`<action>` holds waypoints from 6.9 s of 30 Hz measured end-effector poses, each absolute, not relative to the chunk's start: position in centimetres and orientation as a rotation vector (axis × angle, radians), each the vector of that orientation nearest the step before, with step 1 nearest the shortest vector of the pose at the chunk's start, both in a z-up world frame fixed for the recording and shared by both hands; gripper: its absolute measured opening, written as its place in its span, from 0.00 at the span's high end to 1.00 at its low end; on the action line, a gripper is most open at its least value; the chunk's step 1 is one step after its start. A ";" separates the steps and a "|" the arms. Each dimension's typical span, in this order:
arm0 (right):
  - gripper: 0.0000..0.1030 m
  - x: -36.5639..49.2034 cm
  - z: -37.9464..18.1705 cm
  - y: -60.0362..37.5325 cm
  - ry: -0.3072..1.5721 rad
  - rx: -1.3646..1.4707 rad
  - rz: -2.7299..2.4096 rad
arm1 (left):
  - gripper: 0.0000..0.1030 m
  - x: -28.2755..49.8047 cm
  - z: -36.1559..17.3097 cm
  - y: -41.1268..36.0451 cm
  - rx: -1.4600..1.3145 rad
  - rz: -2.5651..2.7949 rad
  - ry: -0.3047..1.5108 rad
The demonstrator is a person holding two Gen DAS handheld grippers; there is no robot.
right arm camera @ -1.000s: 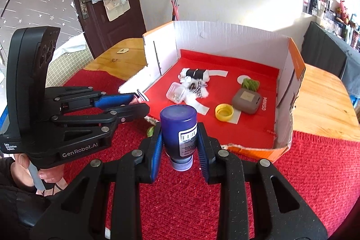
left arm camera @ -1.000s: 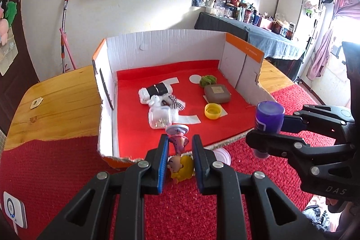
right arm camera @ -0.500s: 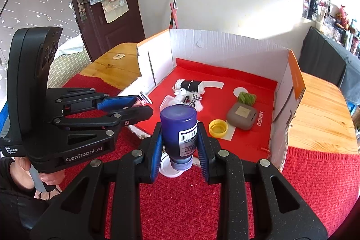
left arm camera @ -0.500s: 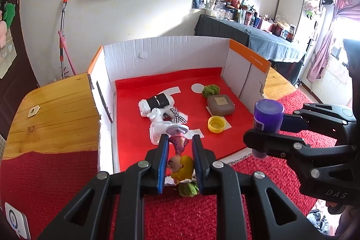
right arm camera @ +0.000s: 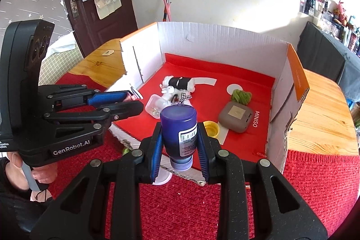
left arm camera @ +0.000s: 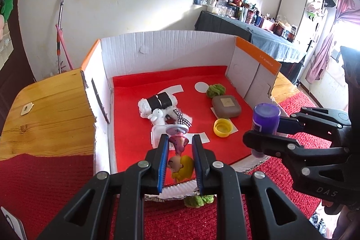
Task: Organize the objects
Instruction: 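Lift and carry the blue bottle into the box with the right gripper while the left carries the figurine, then set the blue bottle upright on the mat and open the right gripper while the left releases the figurine, then withdraw both grippers toward the green plush and clear round lid on the rug, then grasp the green plush with the left gripper while the right gripper grasps the clear round lid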
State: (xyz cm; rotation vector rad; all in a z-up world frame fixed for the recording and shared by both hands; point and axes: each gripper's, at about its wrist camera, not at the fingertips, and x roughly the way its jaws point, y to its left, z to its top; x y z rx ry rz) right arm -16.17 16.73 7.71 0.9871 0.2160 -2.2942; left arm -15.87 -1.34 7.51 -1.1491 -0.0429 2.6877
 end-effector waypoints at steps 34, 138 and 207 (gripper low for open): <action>0.74 -20.1 3.3 15.7 0.210 1.167 -2.215 | 0.79 -18.5 4.1 -0.6 -1.265 2.581 -0.061; 0.28 -16.0 5.9 17.3 0.217 1.076 -2.282 | 0.26 -13.9 6.7 -2.5 -1.170 2.701 -0.078; 0.61 -13.6 1.4 15.5 0.320 1.070 -2.173 | 0.69 -12.9 2.2 0.1 -1.267 2.461 0.114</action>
